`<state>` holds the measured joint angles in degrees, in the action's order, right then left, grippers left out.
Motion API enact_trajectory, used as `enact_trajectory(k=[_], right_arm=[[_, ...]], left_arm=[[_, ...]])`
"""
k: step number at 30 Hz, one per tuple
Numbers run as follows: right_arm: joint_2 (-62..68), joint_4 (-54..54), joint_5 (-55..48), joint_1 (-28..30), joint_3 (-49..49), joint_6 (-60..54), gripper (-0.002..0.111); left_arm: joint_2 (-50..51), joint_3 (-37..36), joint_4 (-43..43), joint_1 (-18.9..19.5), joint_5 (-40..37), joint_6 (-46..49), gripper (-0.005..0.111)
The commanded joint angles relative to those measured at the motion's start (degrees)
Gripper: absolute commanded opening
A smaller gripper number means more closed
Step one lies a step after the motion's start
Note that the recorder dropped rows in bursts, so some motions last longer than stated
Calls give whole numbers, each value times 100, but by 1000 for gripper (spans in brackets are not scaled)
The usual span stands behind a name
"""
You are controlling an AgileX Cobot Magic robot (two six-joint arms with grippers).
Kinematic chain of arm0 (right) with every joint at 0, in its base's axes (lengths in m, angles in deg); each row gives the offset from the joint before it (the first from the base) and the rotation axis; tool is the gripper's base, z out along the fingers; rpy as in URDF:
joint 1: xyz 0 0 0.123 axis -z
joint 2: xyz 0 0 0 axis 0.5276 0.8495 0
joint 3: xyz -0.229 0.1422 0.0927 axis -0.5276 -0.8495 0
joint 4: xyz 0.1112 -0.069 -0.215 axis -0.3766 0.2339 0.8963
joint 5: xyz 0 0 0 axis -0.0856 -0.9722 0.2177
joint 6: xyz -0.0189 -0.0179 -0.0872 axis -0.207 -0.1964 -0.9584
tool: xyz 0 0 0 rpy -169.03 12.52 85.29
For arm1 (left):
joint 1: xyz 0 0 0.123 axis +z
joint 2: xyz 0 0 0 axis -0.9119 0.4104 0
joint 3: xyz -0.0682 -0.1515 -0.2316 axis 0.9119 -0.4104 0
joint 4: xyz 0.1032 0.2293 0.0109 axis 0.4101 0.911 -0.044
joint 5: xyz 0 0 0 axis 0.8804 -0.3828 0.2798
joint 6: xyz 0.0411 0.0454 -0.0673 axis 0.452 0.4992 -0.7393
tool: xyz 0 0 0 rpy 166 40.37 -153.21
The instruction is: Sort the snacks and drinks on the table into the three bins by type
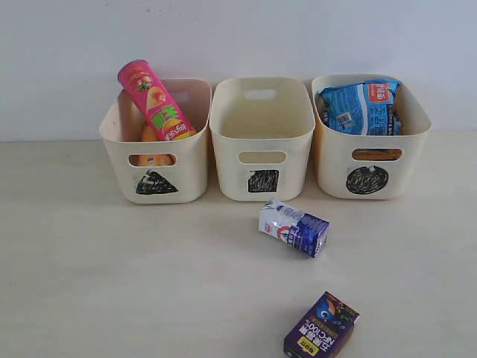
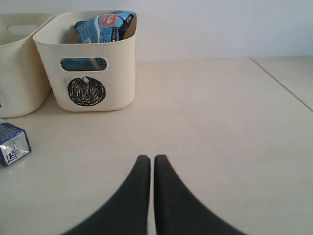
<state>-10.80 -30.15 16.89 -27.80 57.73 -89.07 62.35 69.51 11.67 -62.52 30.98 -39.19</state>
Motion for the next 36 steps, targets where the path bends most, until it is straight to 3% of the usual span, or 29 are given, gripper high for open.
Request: enact_trajectory(k=[1,17,19,22,26,28,30,32,36], right_arm=[[-40,-24,-46,-10,-25,-94,0],[-40,-24,-133,-10,-25,-61,0],[-40,-46,-134,-10,-25,-61,0],[-40,-46,-134,-10,-25,-61,0],[-40,-46,-134,-10,-25,-61,0],[-40,-46,-134,-10,-25,-61,0],[-40,-46,-134,-10,-25,-61,0],[-40,-46,-134,-10,-25,-61,0],[-40,-46,-134,-10,-25,-61,0]], left_arm=[[-21,14,-14,-18,44,-30,4],[-21,14,132,-18,66,191,4],[-21,14,404,-18,540,470,4],[-21,14,-869,-18,1618,-399,4],[-21,14,-832,-18,3475,-399,4],[-21,14,-832,-18,3920,-772,4],[-21,19,-538,-18,4139,-1386,4],[152,374,-463,-18,4233,-1405,4],[1309,1449,-181,-18,4013,-1405,4]])
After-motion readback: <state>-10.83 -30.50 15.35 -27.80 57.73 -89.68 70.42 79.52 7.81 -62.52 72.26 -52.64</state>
